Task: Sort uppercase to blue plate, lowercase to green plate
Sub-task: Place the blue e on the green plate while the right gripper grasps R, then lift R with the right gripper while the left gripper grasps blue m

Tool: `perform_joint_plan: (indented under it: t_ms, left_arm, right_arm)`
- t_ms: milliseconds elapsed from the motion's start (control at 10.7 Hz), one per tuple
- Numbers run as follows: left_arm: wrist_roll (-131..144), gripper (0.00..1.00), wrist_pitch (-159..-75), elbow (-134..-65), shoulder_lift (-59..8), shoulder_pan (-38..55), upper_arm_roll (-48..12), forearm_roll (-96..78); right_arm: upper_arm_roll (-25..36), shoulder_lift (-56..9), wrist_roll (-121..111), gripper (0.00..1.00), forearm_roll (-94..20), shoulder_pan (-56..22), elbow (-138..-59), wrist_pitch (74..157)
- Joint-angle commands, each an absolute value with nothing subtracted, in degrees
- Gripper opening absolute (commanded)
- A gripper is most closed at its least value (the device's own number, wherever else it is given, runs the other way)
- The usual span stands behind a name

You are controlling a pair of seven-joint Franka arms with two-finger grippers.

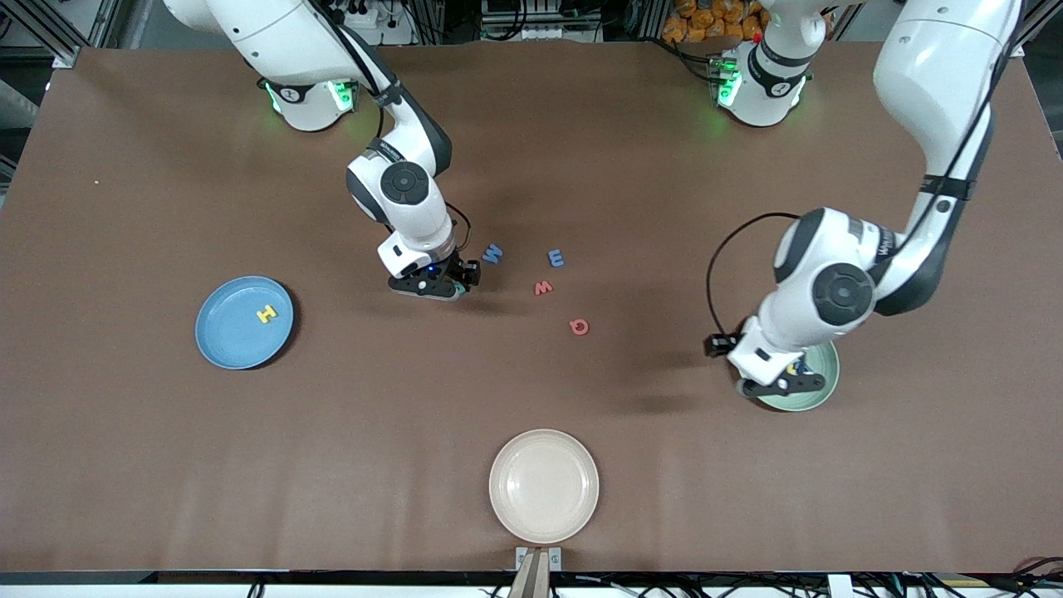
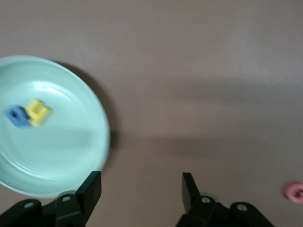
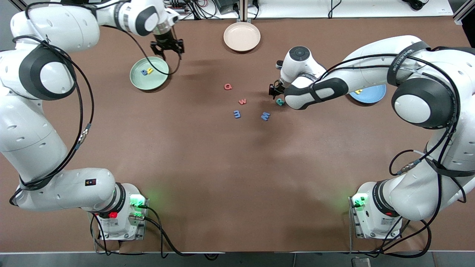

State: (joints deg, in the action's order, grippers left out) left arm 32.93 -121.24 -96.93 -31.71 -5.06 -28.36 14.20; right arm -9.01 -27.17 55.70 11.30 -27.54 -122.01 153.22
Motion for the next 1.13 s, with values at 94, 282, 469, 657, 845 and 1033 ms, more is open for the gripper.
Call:
perform_joint_plan:
  t_ms: [94,282,469,657,845,1033]
  left_arm:
    - [46.4,0.75,-120.0,-97.5,-31.5,2.0,-29.1,15.3]
    - [53.4,0.72,-120.1,-97.5,-31.7,6.9,-29.1,15.4]
    - [63.0,0.69,-120.8,-97.6,-32.5,11.0,-29.1,15.4]
    - [67.6,0.68,-121.5,-97.7,-33.1,14.7,-29.1,15.4]
    - [71.9,0.65,-123.3,-98.2,-34.0,17.4,-29.1,15.4]
    - [75.3,0.64,-125.1,-98.6,-35.9,20.6,-28.9,15.4]
  right_arm:
    - [-8.9,-29.4,57.8,0.76,13.5,-27.8,-120.8,155.7]
    - [-8.9,-30.1,57.8,0.76,13.7,-27.9,-120.8,156.4]
    - [-8.7,-30.3,57.8,0.72,14.0,-27.9,-120.8,156.8]
    - [-8.6,-30.3,57.8,0.61,14.8,-27.9,-120.9,156.8]
    - [-8.4,-30.3,57.8,0.51,15.6,-27.9,-120.9,157.1]
    - [-8.3,-30.3,57.8,0.43,16.3,-27.9,-121.0,157.4]
